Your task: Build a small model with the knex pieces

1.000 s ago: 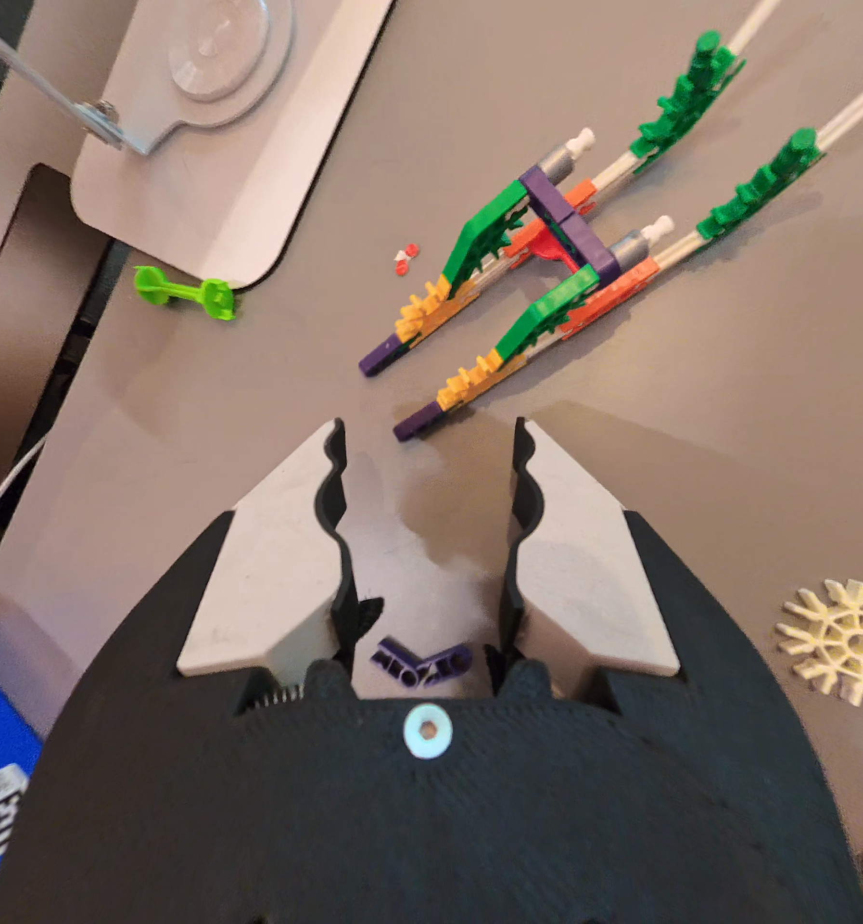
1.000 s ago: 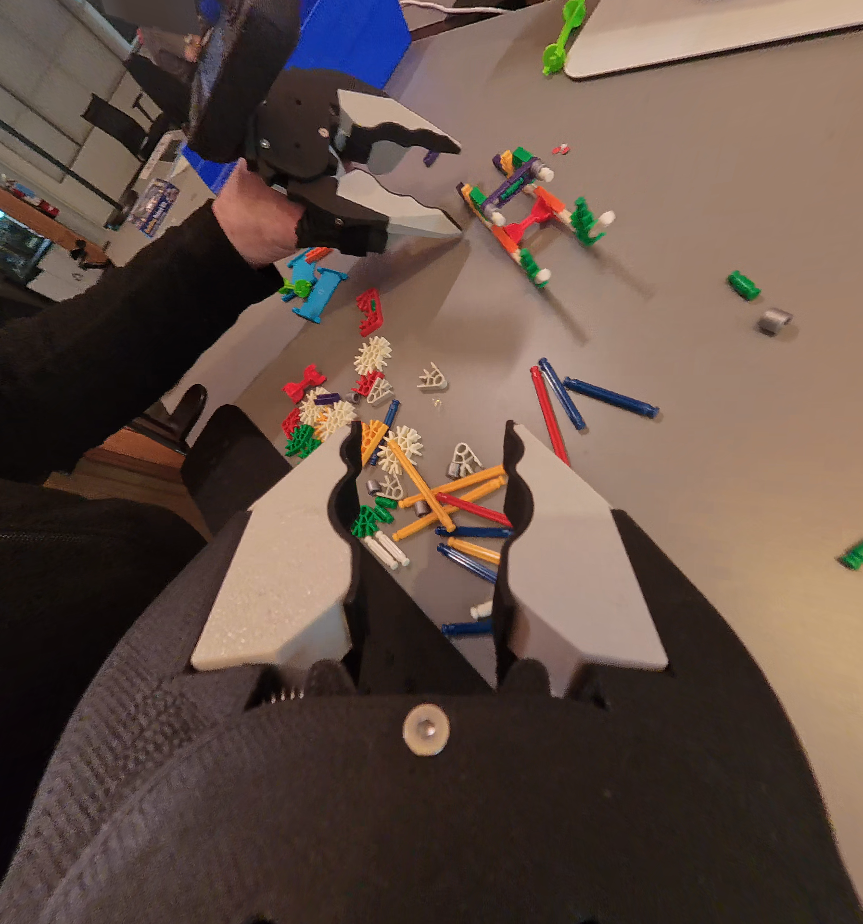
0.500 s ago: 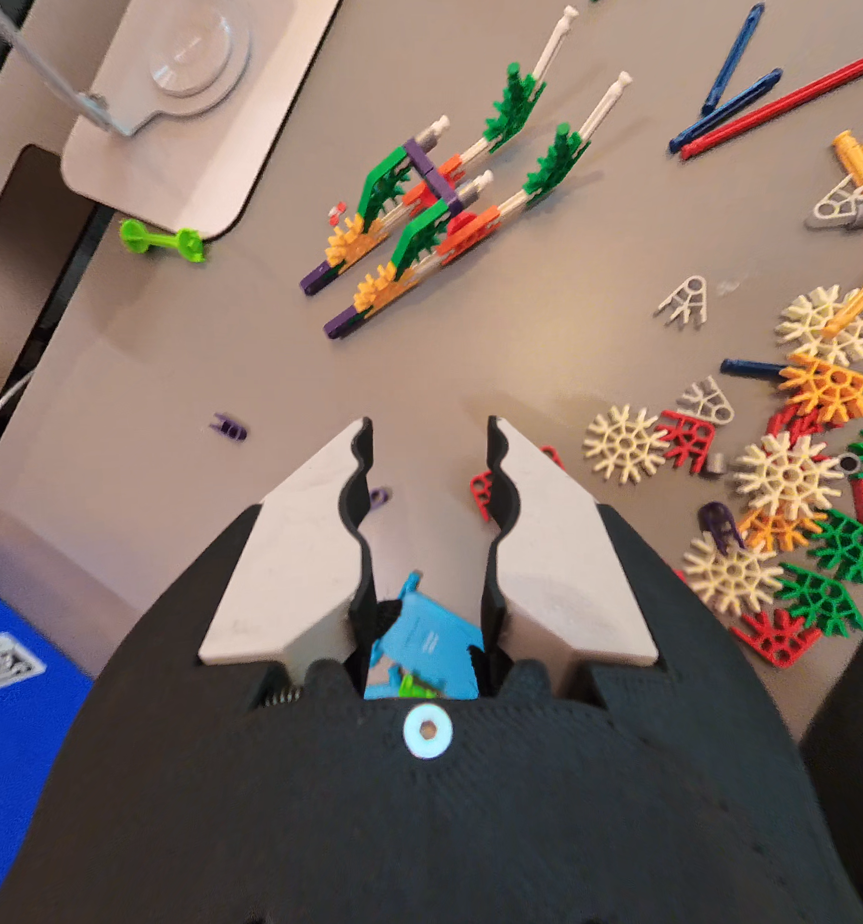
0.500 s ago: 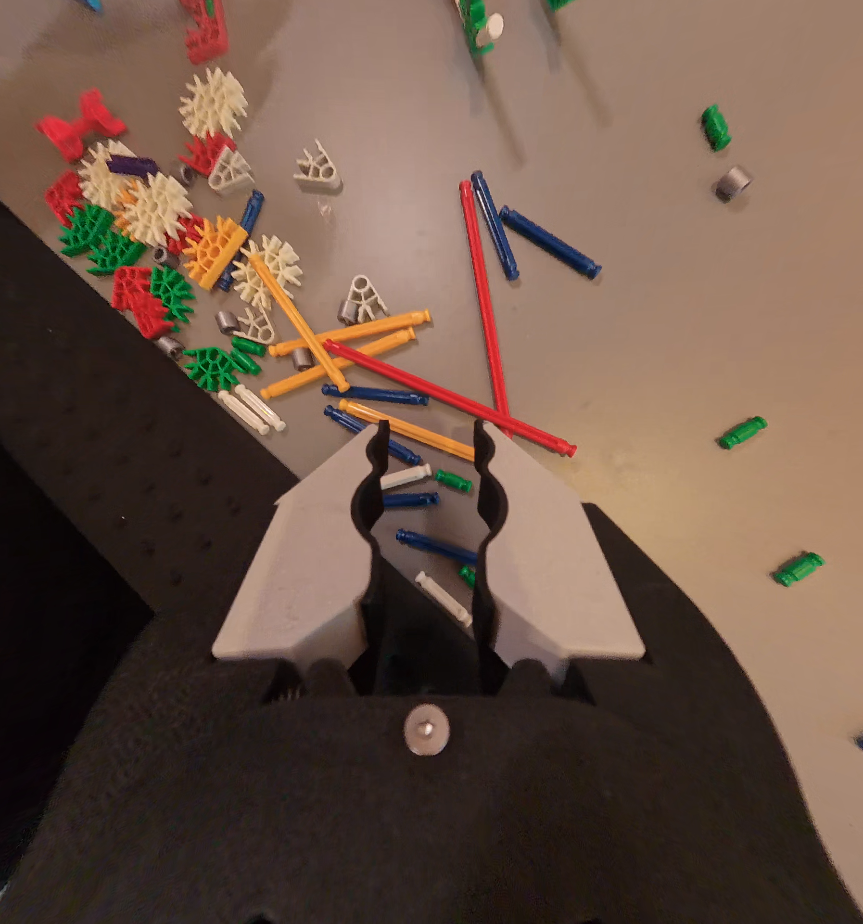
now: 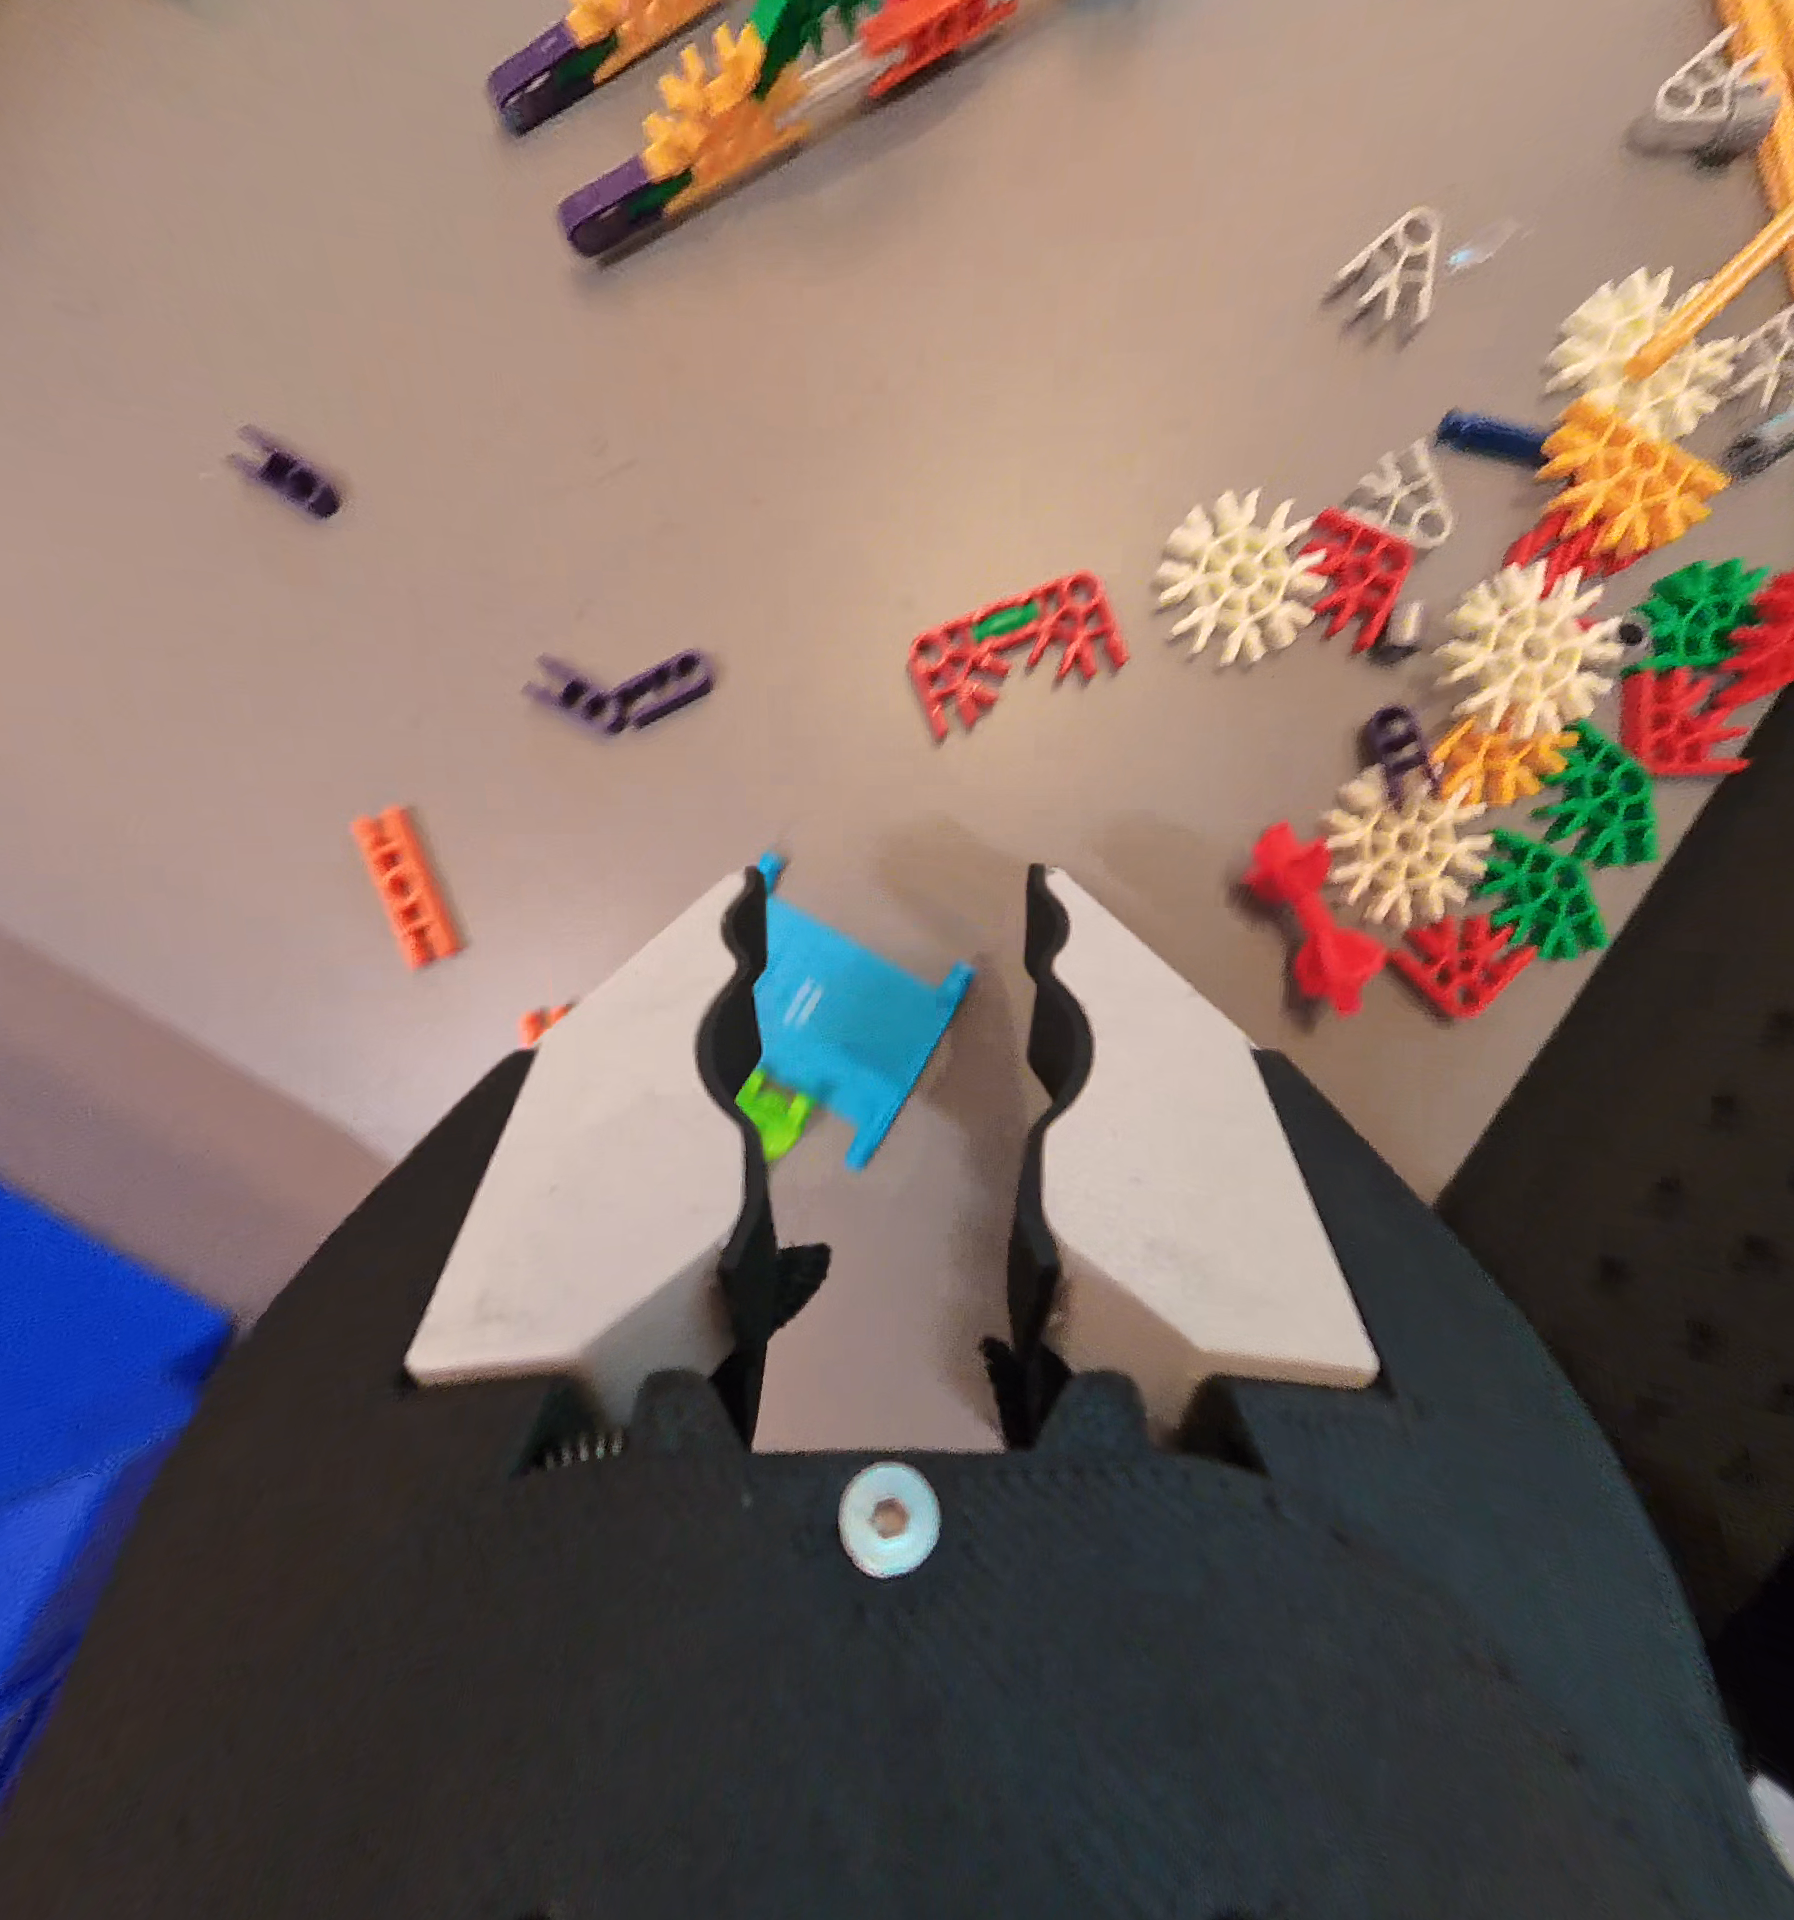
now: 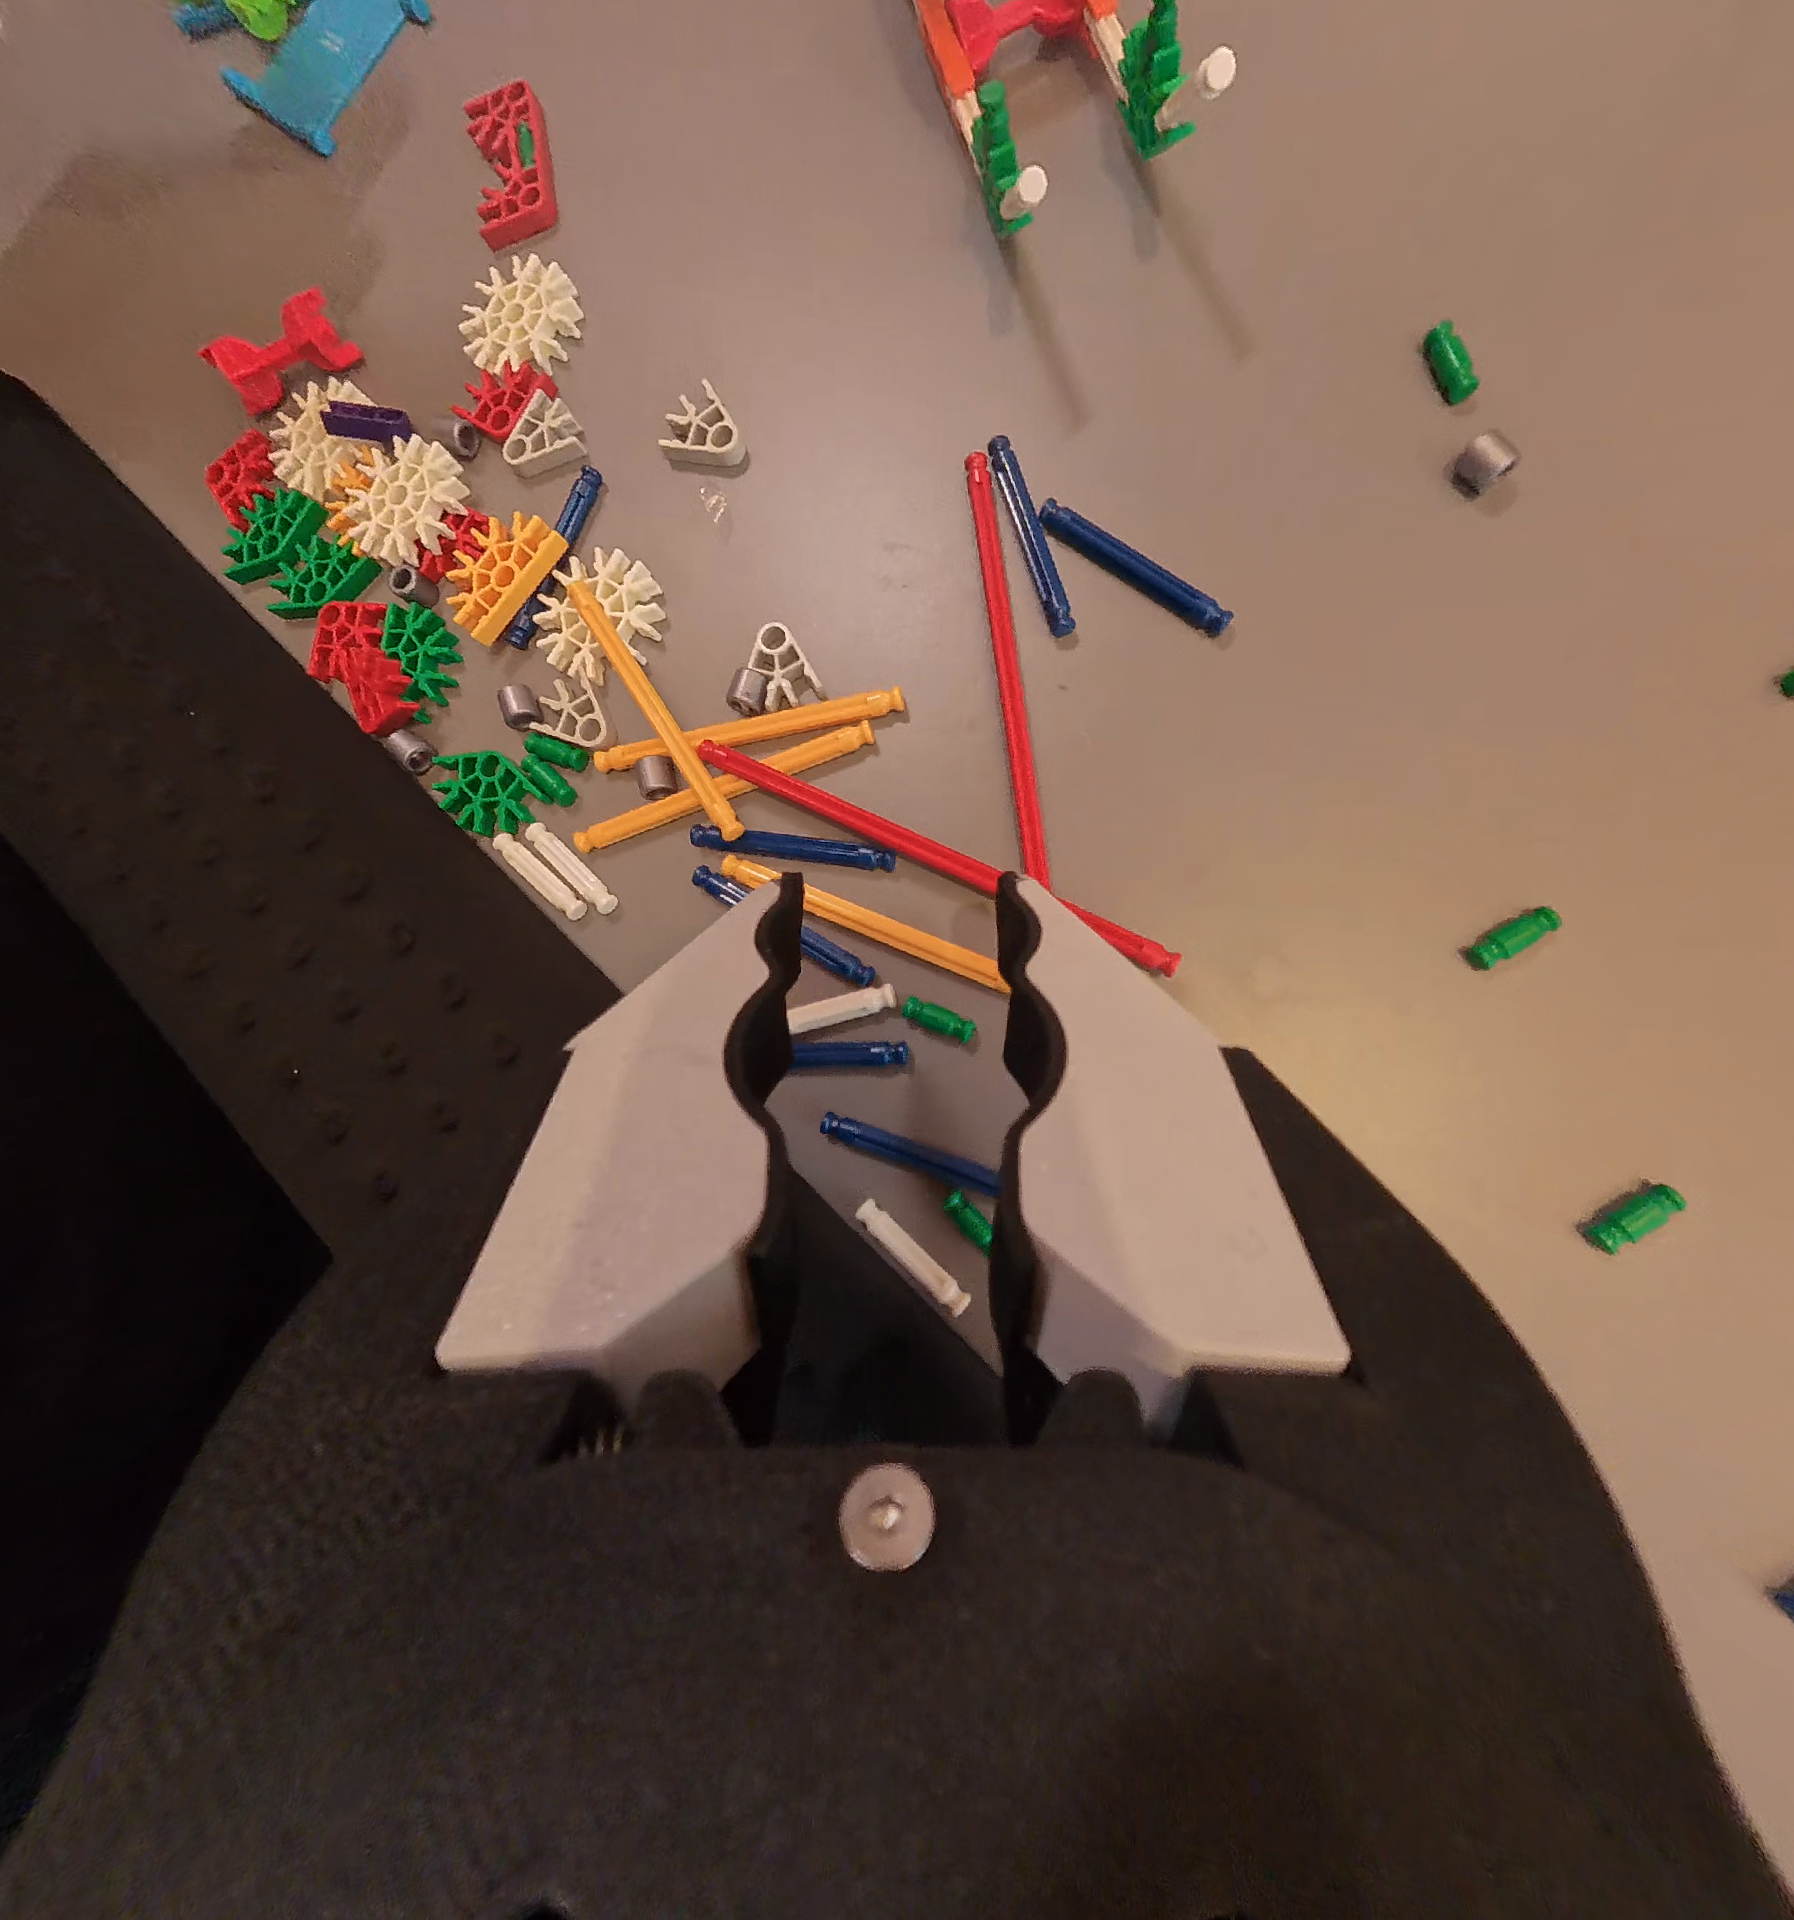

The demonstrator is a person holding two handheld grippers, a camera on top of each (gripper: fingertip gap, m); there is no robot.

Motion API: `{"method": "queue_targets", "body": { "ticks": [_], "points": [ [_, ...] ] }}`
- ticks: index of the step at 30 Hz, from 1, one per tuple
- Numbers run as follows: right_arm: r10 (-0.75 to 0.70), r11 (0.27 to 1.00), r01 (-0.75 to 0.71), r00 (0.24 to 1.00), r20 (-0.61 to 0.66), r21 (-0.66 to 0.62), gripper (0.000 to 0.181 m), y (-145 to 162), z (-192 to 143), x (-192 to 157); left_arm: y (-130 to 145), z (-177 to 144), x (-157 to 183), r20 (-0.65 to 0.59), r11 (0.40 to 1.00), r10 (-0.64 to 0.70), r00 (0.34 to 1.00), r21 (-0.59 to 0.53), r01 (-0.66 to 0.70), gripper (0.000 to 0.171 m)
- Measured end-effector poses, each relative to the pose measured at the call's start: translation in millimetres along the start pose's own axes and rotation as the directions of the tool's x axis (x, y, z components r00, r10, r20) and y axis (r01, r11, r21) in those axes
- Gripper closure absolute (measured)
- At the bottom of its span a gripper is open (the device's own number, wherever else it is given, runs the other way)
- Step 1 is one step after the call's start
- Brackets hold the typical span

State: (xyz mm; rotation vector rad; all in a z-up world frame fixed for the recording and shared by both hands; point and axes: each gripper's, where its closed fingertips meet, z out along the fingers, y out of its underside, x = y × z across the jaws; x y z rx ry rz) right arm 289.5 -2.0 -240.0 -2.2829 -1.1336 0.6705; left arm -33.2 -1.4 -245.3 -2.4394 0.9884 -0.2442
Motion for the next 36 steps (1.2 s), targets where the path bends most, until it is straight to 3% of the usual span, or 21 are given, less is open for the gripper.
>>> {"method": "queue_targets", "body": {
  "ticks": [4,7,10,15,20,24,27,31,36],
  "points": [
    [-0.01,1.0,0.01,1.0,0.008,0.026,0.146,-5.5,-0.6,-4.5,-17.0,36.4,11.7,0.029,0.999,-0.042,0.999,0.025,0.041,0.122],
    [-0.012,0.999,0.011,1.0,0.013,0.043,0.146,-8.1,-1.8,-7.5,-12.9,56.7,12.3,0.034,0.995,-0.101,0.994,0.011,0.1,0.133],
    [-0.018,0.999,0.017,1.0,0.017,0.048,0.146,-8.6,-1.3,-11.0,-18.9,60.4,12.9,0.033,0.995,-0.09,0.995,0.049,0.088,0.158],
    [-0.035,0.997,0.032,0.998,0.043,0.07,0.147,-18.0,4.1,-21.2,-28.9,63.4,10.3,0.067,0.997,-0.031,0.997,0.076,0.026,0.158],
    [-0.031,0.989,0.01,0.989,0.144,0.145,0.15,-56.4,16.9,-46.7,-58.4,48.3,15.6,0.112,0.979,0.092,0.989,0.169,-0.11,0.158],
    [0.047,0.958,-0.127,0.954,0.297,0.257,0.143,-109.2,26.9,-66.9,-98.0,22.3,42.8,0.124,0.912,0.291,0.949,0.264,-0.314,0.158],
    [0.096,0.939,-0.228,0.893,0.44,0.257,0.145,-134.6,36.2,-79.4,-125.7,0.6,66.9,0.154,0.829,0.435,0.887,0.316,-0.462,0.158],
    [0.091,0.941,-0.253,0.83,0.55,0.227,0.15,-149.8,41.4,-95.5,-145.5,-18.1,86.0,0.198,0.734,0.564,0.802,0.325,-0.596,0.158],
    [0.073,0.929,-0.287,0.761,0.645,0.233,0.174,-160.6,33.6,-107.9,-161.0,-30.6,92.7,0.238,0.673,0.607,0.758,0.353,-0.65,0.158]
  ]
}}
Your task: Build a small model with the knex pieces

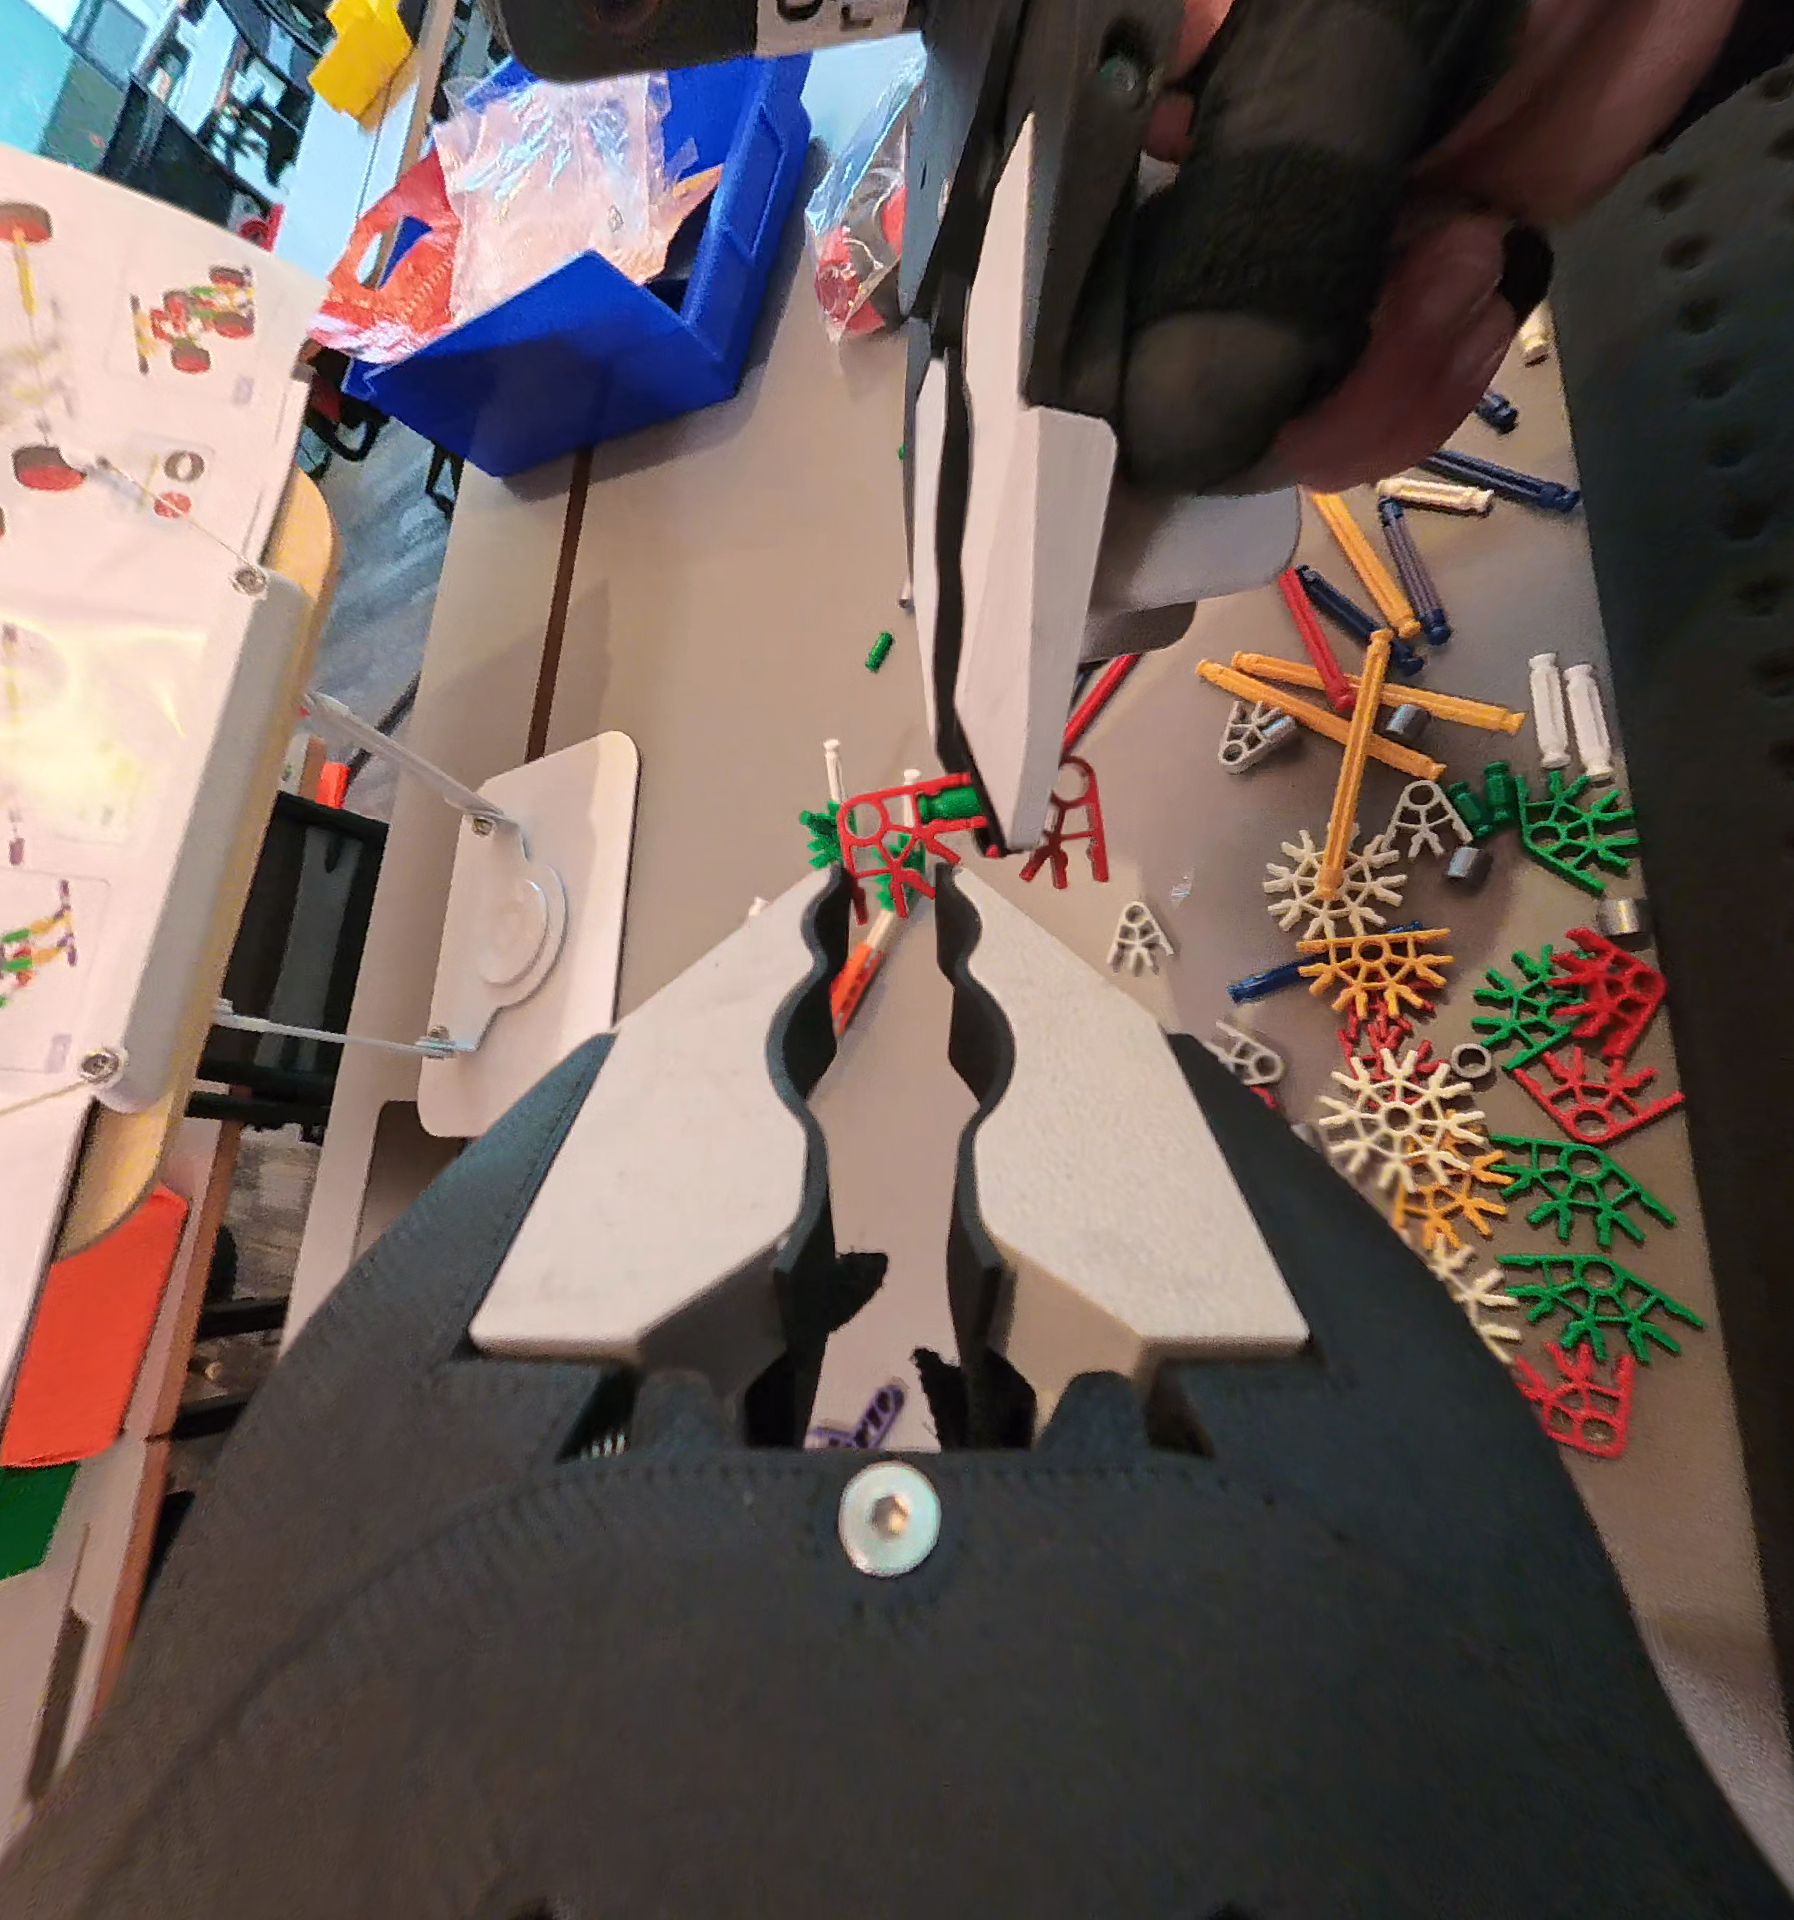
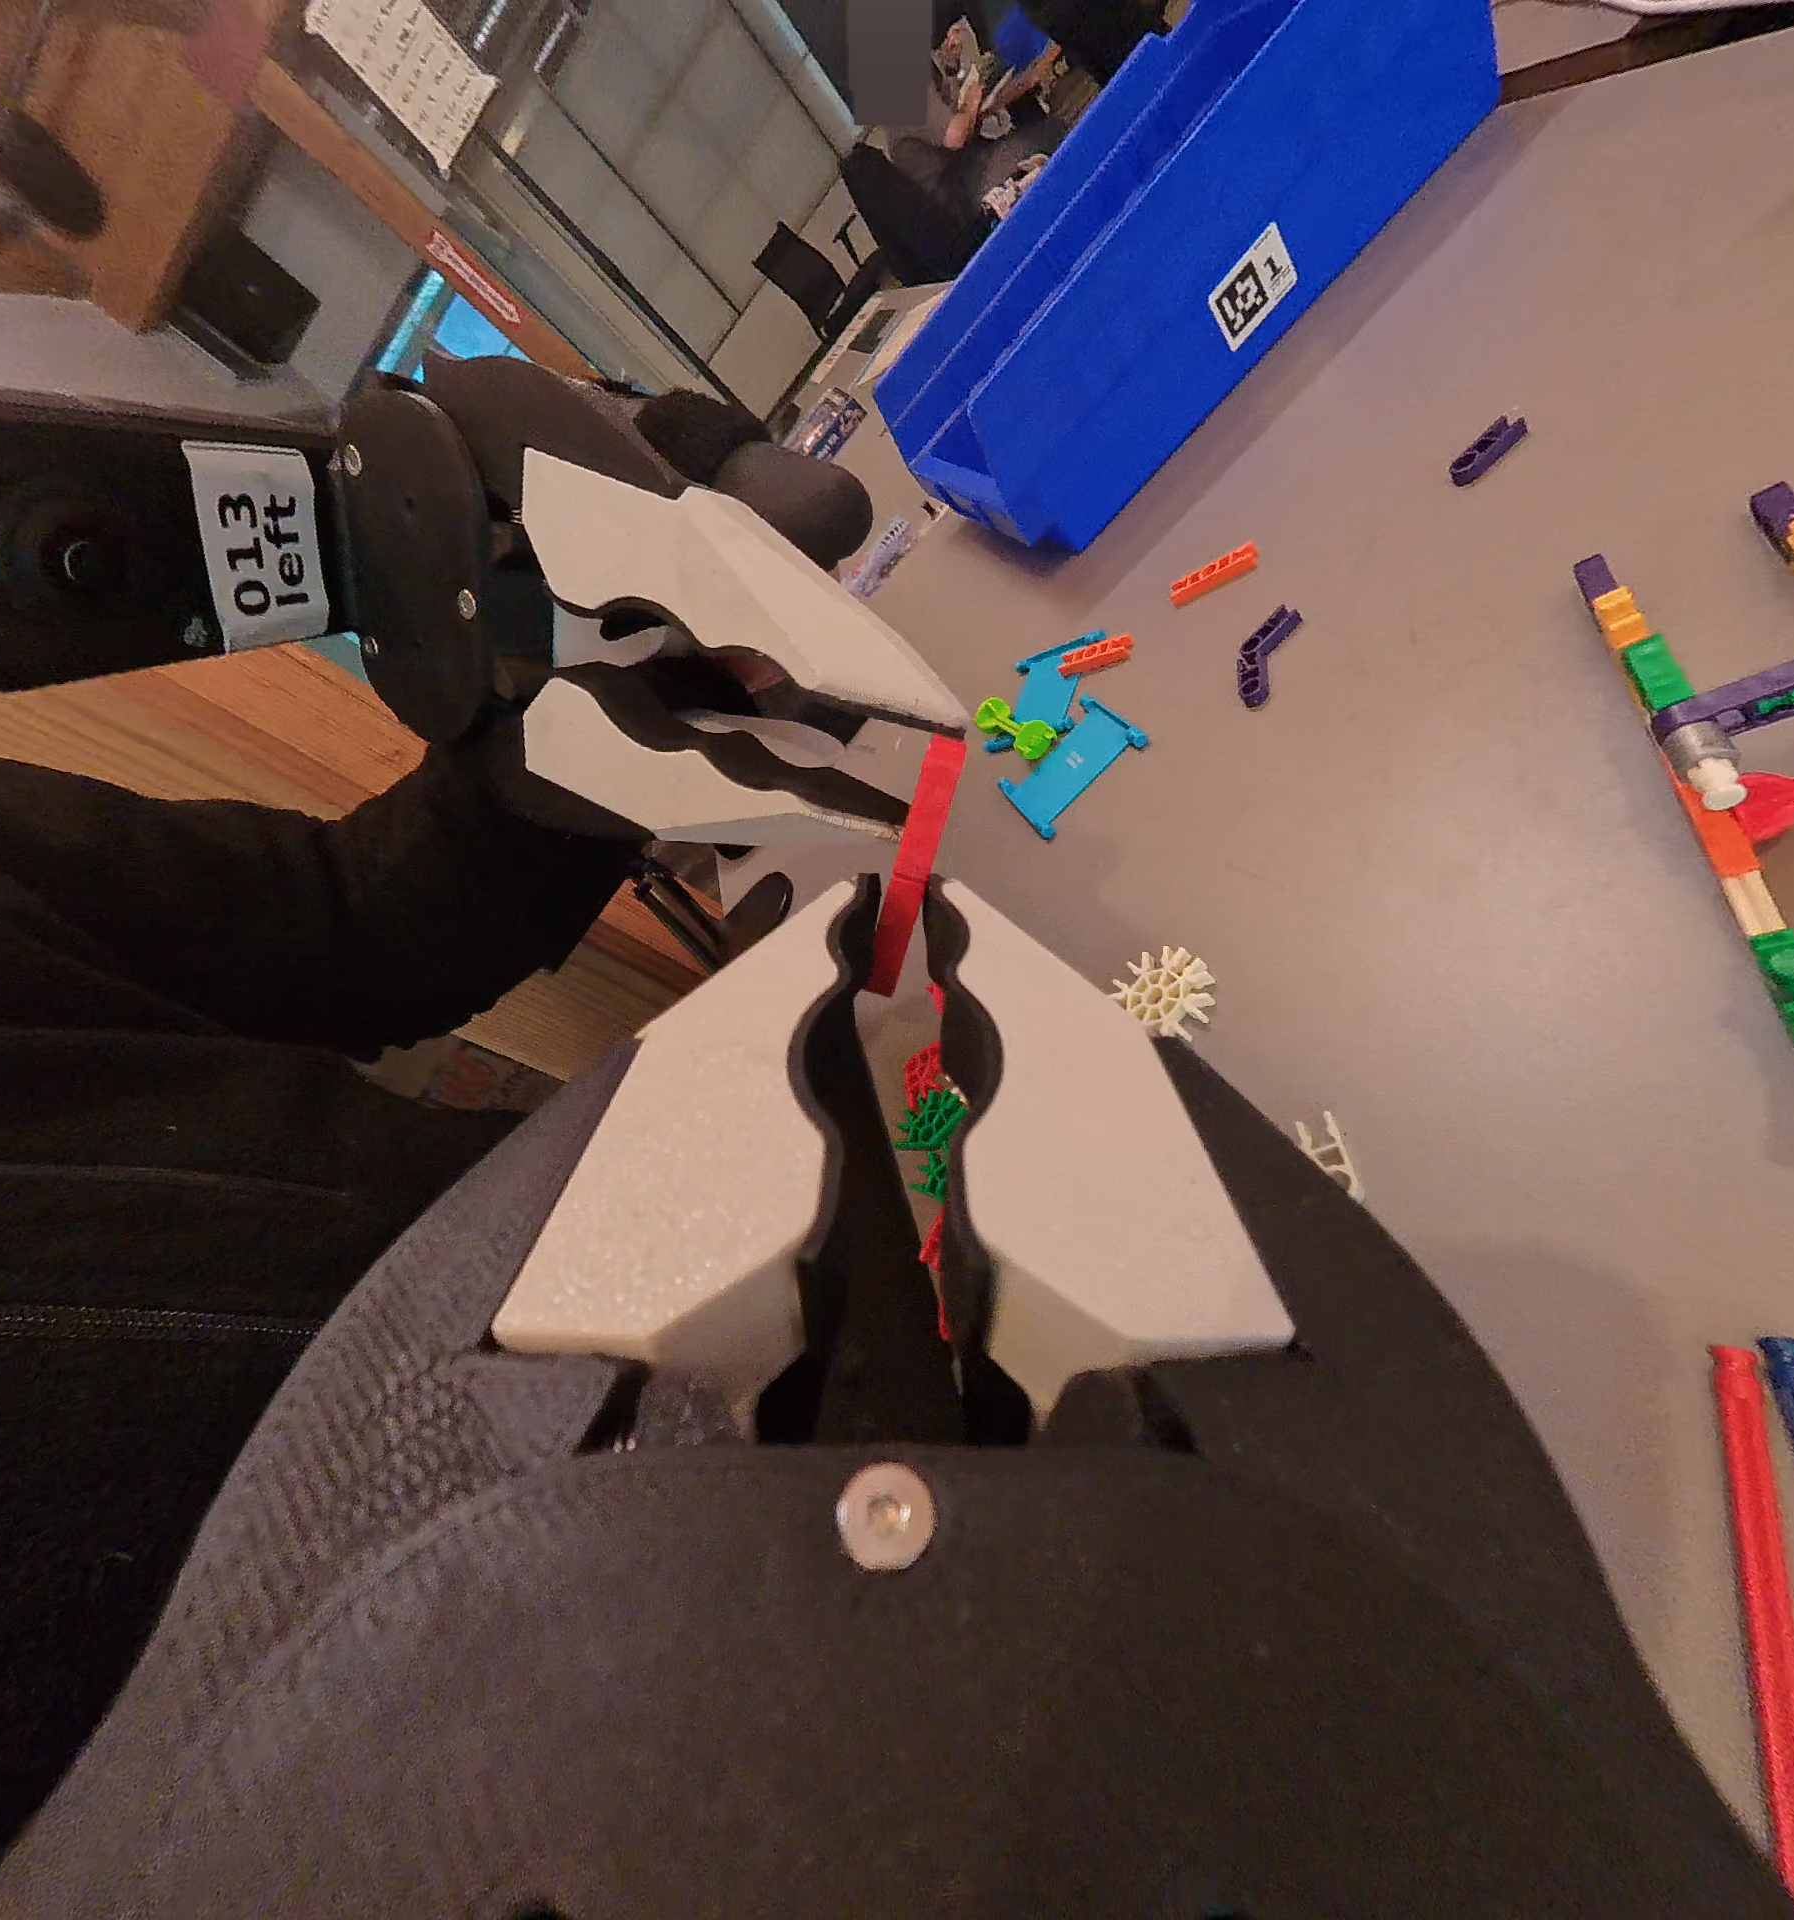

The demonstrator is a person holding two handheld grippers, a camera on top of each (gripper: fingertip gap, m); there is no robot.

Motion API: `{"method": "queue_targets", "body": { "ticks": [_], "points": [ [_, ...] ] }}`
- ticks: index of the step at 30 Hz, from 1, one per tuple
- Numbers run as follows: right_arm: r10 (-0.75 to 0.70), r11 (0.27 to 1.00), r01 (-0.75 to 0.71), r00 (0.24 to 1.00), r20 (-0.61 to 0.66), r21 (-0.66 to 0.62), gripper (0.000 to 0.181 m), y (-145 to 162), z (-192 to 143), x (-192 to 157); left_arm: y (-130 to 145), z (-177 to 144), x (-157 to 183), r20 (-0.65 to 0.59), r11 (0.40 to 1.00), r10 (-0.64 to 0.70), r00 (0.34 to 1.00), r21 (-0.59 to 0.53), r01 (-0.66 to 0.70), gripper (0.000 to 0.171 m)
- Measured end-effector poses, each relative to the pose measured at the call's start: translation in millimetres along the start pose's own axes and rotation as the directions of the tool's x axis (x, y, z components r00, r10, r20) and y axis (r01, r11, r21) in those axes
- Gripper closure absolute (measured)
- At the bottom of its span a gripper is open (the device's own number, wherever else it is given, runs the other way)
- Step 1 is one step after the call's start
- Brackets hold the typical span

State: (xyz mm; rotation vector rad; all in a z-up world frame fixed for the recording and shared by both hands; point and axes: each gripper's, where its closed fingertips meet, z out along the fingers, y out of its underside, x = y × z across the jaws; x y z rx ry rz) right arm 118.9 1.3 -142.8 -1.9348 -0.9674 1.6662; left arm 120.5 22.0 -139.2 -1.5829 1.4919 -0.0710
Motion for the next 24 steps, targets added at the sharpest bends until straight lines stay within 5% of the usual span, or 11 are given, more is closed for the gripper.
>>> {"method": "queue_targets", "body": {
  "ticks": [17,24],
  "points": [
    [0.044,0.988,-0.047,0.999,0.028,0.15,0.177,-31.6,-32.8,10.4,-30.6,15.1,-30.9,0.045,0.992,-0.021,0.999,0.123,0.016,0.157],
    [0.093,0.973,-0.091,0.996,0.001,0.213,0.178,-37.8,-54.3,31.0,-6.5,22.8,-63.1,0.001,0.977,-0.162,0.987,0.137,0.16,0.122]
  ]
}}
